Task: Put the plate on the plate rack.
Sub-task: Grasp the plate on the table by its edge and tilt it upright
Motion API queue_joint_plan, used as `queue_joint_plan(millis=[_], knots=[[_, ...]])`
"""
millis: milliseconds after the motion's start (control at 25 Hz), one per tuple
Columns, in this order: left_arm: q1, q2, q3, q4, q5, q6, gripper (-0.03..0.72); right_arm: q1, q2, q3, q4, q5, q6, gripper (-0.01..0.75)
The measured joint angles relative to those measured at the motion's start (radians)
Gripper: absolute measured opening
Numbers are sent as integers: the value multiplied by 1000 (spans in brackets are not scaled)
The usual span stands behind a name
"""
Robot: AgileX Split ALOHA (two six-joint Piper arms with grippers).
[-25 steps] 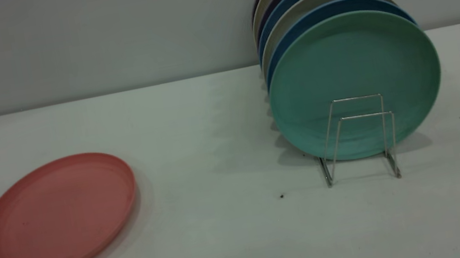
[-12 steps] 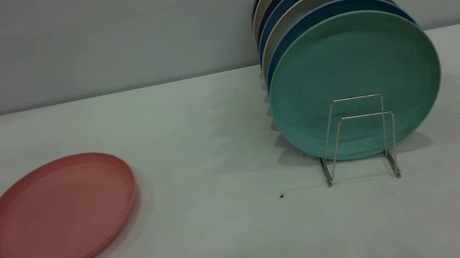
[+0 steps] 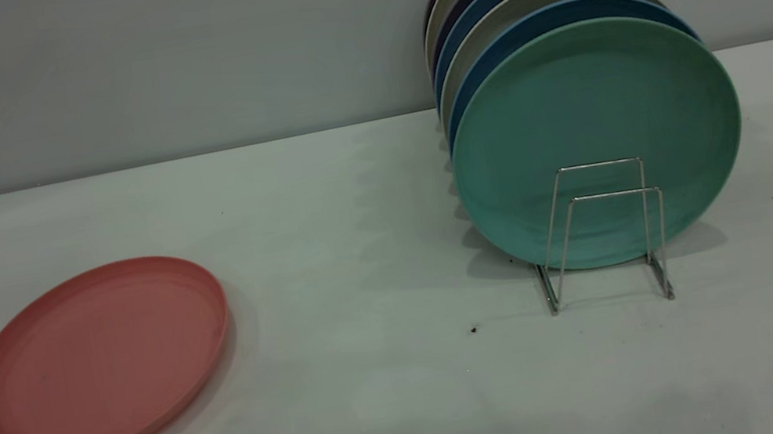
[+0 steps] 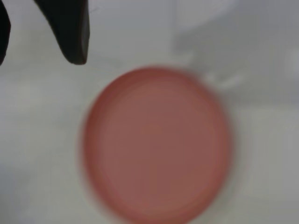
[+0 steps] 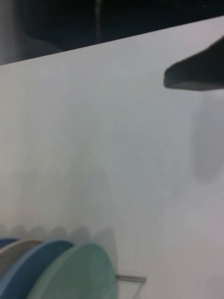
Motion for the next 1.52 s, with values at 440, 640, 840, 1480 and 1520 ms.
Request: queue_joint_plan(millis=[440, 640, 840, 1480, 1520], knots=[[91, 266, -9, -219, -53, 210, 346, -161, 55, -1, 394, -78, -315, 247], [103, 384, -9, -185, -90, 205, 346, -235, 72, -7, 670, -81, -542, 247], [209, 487, -10, -173, -103, 182, 346, -258, 95, -8, 930, -53, -798, 247], [213, 700, -57, -211, -181, 256, 466, -291, 221, -32, 1075, -39, -1021, 468], [209, 712, -58, -215, -194, 260, 468, -291, 222, -32, 1075, -39, -1021, 492]])
